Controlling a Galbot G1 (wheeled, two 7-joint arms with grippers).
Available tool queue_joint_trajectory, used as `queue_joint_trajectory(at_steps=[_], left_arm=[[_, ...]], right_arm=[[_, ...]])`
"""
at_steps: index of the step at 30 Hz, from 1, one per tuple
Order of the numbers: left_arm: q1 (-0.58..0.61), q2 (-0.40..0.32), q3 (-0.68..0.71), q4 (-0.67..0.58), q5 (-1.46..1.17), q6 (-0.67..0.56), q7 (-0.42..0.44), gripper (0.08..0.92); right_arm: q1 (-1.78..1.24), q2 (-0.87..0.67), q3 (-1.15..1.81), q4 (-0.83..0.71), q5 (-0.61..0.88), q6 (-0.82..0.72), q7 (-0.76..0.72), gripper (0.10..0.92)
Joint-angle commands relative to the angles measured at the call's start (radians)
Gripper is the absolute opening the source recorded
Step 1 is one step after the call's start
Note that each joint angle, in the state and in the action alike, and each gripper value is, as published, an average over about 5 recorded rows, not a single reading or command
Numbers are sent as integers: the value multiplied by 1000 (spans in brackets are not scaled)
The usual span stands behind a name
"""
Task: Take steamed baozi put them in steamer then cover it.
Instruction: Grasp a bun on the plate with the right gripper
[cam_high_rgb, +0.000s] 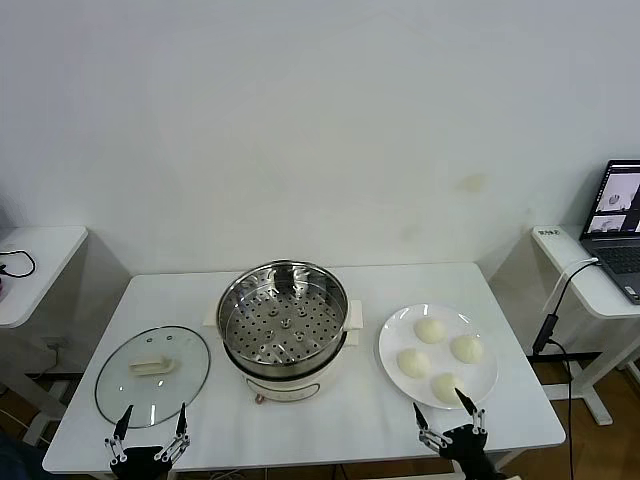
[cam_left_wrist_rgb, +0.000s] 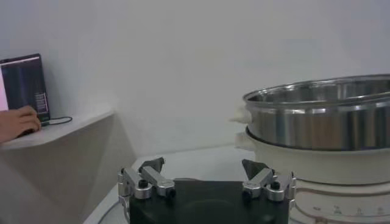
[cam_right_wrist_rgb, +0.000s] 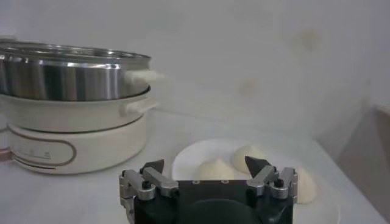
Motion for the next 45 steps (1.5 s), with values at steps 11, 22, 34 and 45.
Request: queue_joint_trajectory(at_steps=[11,22,34,45], left_arm=[[-35,11,-36,-21,98,111,16,823],[-35,15,-44,-43,102,113,22,823],[-47,30,-66,-46,104,112,23,823],[-65,24,-79,-53,104,118,29,823]], right_arm=[[292,-326,105,-90,-338,-178,-56,823],[689,-691,-99,-334,-438,-217,-425,823],[1481,-791,-884,-606,-341,-203,-777,823],[1780,-560,-1275,-860,-304,-120,-974,823]])
